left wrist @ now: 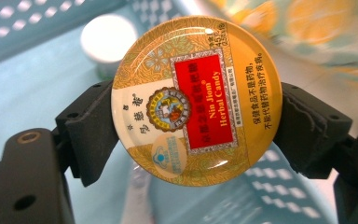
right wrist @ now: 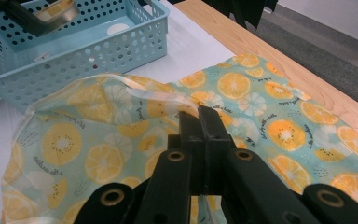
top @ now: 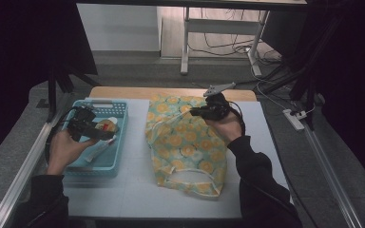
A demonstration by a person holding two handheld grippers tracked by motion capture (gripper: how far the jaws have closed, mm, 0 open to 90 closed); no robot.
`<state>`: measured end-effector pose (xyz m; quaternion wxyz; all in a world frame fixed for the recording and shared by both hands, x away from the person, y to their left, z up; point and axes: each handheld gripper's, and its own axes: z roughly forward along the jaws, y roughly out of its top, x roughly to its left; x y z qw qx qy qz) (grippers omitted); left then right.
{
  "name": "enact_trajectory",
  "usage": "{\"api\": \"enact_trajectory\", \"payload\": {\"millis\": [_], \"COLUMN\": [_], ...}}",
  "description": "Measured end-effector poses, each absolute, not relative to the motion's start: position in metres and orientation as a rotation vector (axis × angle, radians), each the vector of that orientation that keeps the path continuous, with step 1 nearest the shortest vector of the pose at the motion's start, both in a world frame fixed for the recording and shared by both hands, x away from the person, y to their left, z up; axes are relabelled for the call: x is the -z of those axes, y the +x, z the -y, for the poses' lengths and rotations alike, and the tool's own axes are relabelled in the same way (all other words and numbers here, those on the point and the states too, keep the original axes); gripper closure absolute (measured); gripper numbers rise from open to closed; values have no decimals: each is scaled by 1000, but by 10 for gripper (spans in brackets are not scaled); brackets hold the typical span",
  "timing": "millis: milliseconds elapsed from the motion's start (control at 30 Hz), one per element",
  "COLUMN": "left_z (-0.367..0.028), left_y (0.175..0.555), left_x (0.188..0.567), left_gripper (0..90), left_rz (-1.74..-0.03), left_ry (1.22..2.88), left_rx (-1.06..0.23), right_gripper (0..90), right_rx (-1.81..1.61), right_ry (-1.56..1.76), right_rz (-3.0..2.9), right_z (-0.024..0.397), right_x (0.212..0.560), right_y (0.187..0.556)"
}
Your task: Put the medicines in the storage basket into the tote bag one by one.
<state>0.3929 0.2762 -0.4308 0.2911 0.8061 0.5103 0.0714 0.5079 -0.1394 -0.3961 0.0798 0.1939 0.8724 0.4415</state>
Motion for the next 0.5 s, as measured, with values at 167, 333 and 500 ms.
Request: {"api": "enact_trajectory", "payload": {"millis": [167,333,500], "left_z": [-256,-234,-212], "left_y": [385,380,378], "left_x": [418,409,405], "left_gripper": [208,208,208], "left_rz": [-1244,-1160,-1099], "left_ry": [2159,2179,2187], "left_rx": [-246,-263,-250], "right_gripper": [900,900,900], "right_rx": [-1320,-1319,-1321], "right_ry": [579,581,581], "right_rz": [-2611,-2609,-2606], "right_z": [139,139,139], "right_x": [396,396,397], "right_y": [508,508,508]}}
